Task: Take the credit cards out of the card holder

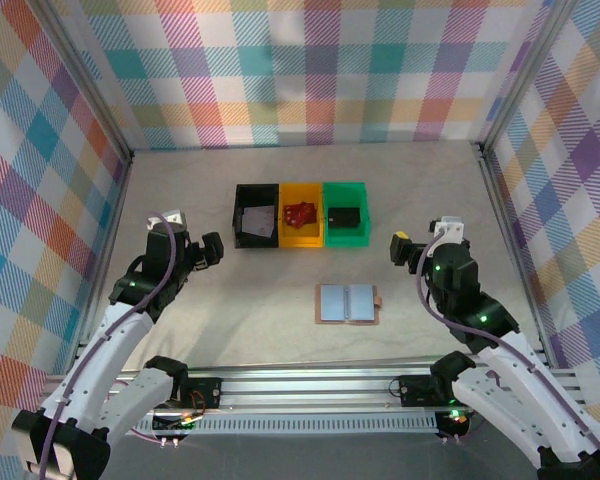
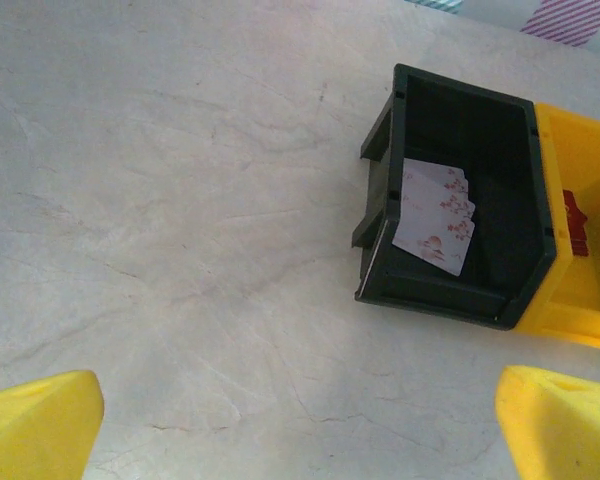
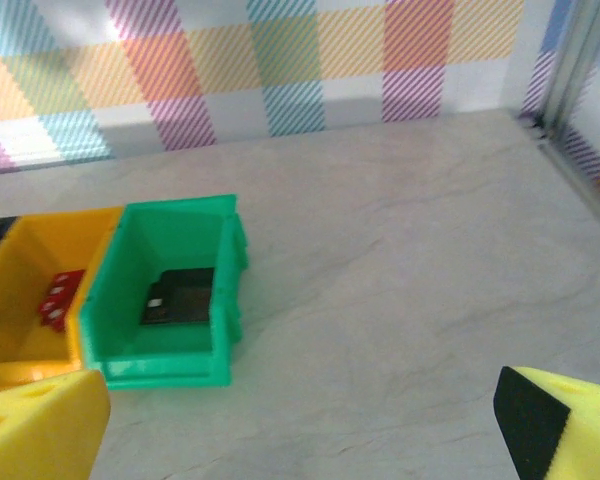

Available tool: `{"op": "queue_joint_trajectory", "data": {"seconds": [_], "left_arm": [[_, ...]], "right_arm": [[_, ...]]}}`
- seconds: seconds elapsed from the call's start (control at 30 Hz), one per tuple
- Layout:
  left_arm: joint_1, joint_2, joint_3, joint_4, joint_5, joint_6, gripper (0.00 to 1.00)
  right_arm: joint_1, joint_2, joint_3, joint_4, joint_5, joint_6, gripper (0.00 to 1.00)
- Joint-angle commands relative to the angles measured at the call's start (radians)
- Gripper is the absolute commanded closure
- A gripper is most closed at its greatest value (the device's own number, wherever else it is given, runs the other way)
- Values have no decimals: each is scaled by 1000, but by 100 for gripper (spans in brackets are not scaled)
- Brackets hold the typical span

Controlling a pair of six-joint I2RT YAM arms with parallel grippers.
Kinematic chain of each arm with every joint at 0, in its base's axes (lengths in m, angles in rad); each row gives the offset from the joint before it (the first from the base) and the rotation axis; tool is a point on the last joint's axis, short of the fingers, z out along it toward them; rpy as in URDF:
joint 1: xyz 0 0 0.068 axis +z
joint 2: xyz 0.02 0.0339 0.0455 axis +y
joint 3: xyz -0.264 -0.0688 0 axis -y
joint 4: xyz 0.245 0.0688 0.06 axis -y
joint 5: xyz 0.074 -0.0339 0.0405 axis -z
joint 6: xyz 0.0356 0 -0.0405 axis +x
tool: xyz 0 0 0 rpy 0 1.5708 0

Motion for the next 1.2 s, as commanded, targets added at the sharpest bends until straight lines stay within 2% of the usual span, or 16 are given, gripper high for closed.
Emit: {"op": "queue_joint_trajectory", "data": {"seconds": [0.0,0.1,0.27,0.37,0.53,0.63,0.77,0.9,1.07,1.17], "left_arm": [[-3,-19,-43,50,-46,-7,0],[-3,-29,-66,79,-67,18,0],[-3,-32,-97,111,-75,29,0],[-3,-27,-107,127,-94,39,0],[-3,-32,-137,177,-115,66,0],[-3,-26,-142,183,-113,76,0],[-3,-11,-132,175,-123,56,0],[-3,-8,-109,147,-189,-8,0],[-3,-1,-83,125,-166,-19,0],[-3,22,-69,109,-200,-37,0]], "right_arm": [[-49,26,-36,143,42,-129,1],[-96,79,-36,170,21,-102,1],[-176,186,-70,304,12,-180,1],[-211,227,-136,453,-10,-229,1],[-275,340,-211,612,-58,-215,1],[-294,453,-213,692,-122,-206,1],[-305,582,-205,802,-268,-297,1],[-333,677,-220,904,-270,-262,1],[-348,768,-217,992,-347,-297,1],[-371,832,-252,1109,-310,-255,1]]}}
